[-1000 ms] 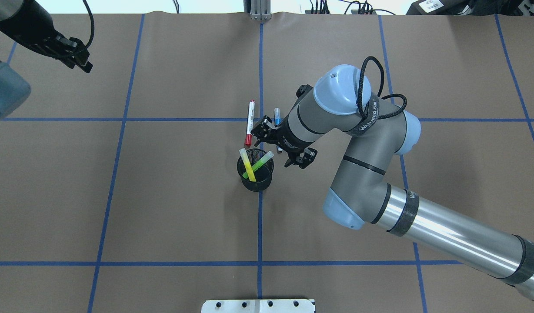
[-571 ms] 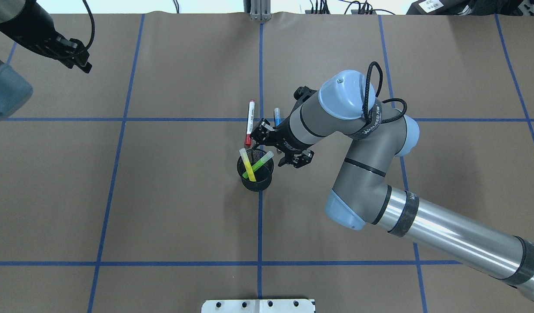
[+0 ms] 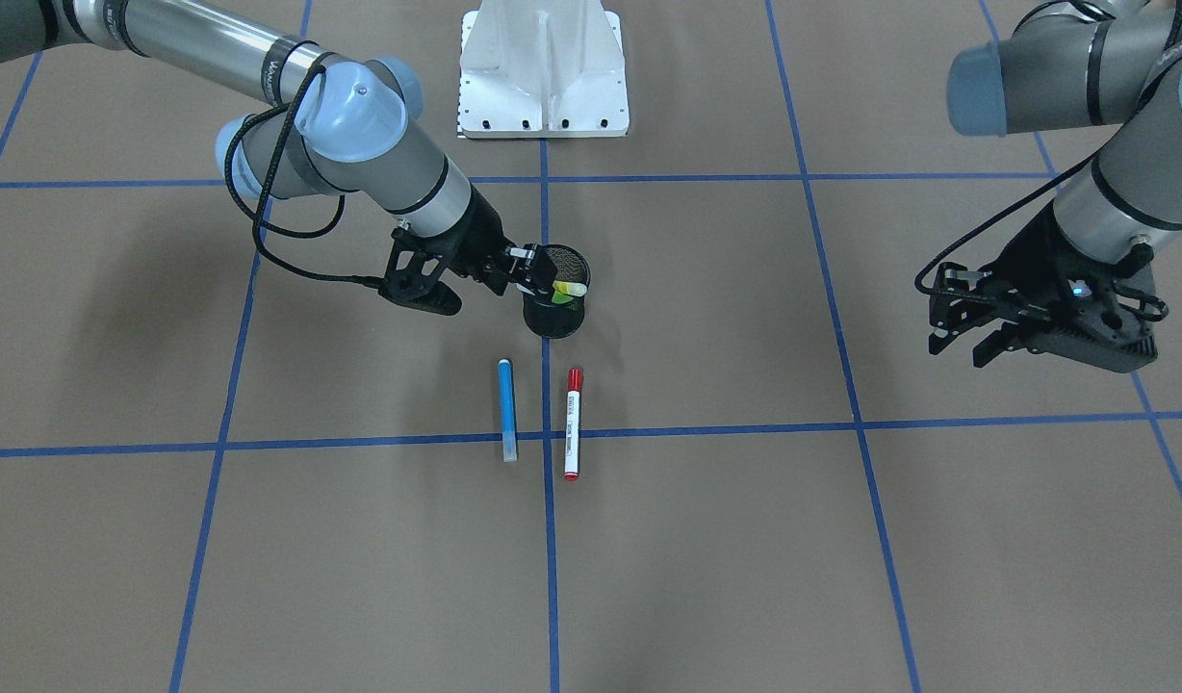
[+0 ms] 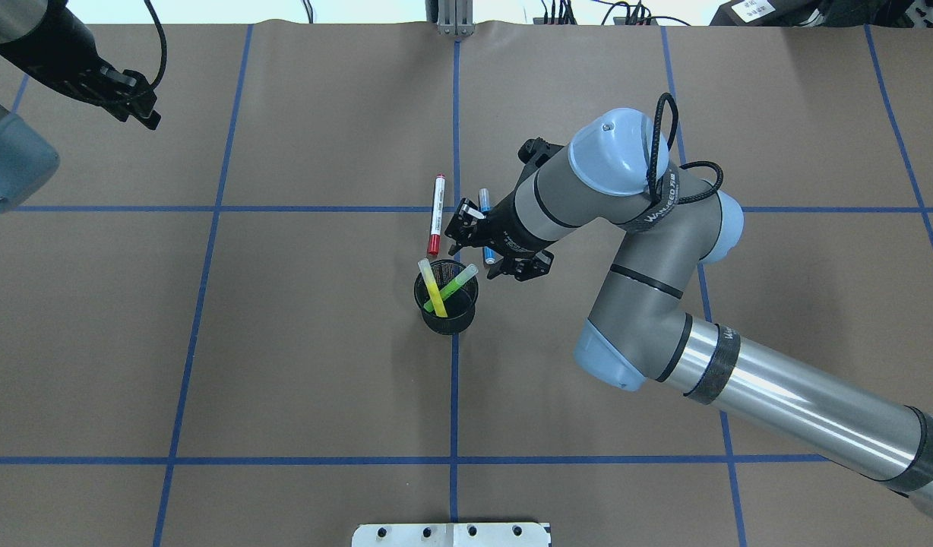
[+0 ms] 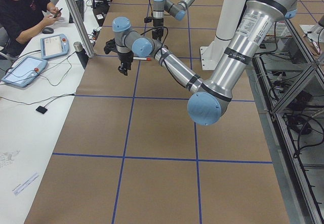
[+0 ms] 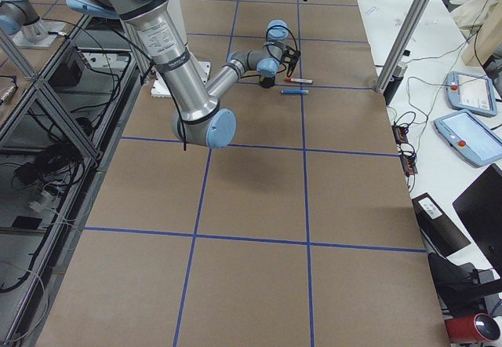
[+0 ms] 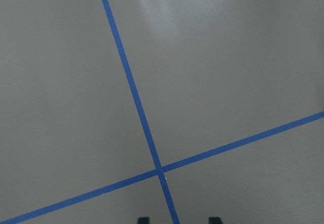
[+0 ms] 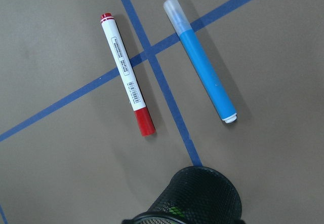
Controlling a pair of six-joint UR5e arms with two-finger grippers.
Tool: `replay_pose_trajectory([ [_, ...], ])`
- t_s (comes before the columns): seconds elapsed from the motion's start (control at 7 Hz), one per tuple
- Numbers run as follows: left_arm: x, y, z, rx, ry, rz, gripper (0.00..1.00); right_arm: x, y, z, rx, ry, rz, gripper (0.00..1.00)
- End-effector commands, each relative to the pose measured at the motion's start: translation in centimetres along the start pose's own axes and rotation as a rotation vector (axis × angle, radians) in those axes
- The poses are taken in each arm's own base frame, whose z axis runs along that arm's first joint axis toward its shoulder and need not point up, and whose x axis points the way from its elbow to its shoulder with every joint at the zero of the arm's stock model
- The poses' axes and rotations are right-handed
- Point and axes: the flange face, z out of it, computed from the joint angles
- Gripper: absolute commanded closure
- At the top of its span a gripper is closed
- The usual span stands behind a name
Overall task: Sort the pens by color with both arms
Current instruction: 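Close the right gripper on the green highlighter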
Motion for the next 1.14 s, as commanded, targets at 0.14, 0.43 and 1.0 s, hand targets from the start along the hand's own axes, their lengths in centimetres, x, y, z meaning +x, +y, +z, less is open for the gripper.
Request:
replay_pose_trajectory([
  [0.14,0.0,0.0,0.1,-0.001,0.000,-0.002,0.50,0.1,1.2,0.7,-0.012,0.005,-0.008,0.43],
  [0.43,-0.1,0.0,0.2,-0.004,-0.001,-0.004,0.50,0.2,1.7,1.1,-0.019,0.006,-0.011,0.43],
  [1.0,-0.3,-0.1,0.5,0.002,-0.027,-0.006,0.49,-0.5,2.1,0.3,-0.027,-0.009,-0.022,0.45],
])
